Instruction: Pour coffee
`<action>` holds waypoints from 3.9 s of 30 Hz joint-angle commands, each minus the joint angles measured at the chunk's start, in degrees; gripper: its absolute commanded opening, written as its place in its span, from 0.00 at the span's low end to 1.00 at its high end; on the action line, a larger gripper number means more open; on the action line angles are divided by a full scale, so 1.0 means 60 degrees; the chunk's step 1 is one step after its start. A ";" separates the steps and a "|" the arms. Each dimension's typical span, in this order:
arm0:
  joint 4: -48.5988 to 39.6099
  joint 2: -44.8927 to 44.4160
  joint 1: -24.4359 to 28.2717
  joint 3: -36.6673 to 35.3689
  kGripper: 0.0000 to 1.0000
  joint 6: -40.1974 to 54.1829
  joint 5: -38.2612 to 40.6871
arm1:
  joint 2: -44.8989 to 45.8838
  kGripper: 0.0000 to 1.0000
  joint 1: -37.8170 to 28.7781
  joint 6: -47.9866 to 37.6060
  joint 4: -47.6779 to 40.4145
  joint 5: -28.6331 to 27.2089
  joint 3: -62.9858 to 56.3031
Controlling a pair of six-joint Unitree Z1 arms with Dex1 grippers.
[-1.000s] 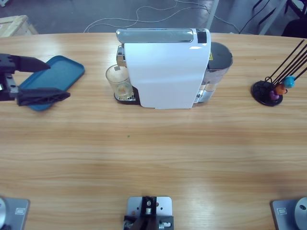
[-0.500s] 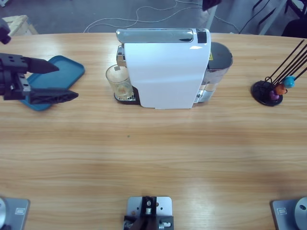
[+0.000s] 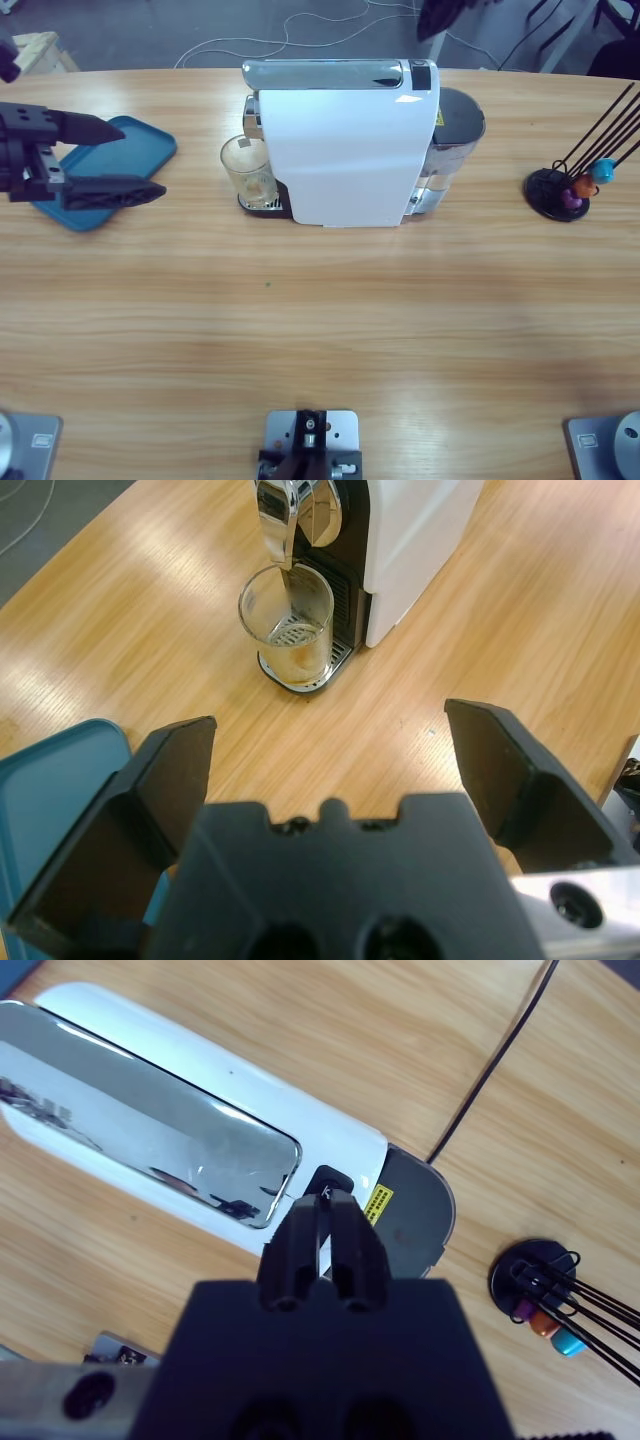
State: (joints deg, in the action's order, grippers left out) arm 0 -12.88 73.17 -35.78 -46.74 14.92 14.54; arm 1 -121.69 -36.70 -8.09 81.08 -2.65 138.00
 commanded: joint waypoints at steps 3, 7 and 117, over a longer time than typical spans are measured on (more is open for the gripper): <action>0.0125 0.0359 -0.0086 0.0121 1.00 -0.0114 0.0141 | -0.0695 0.00 0.0125 0.0148 -0.0020 0.0211 -0.0462; 0.0140 0.0374 -0.0086 0.0132 1.00 -0.0114 0.0141 | -0.0674 0.00 0.0131 0.0162 -0.0020 0.0138 -0.0559; 0.0228 -0.1190 -0.0769 0.1448 0.98 -0.0568 0.0094 | 1.0541 1.00 -0.0505 0.0918 -0.8727 -0.0026 -1.4897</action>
State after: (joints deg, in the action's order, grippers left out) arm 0 -11.43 64.25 -39.91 -40.39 12.11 14.55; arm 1 -56.88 -39.19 -2.83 28.59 -2.11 48.72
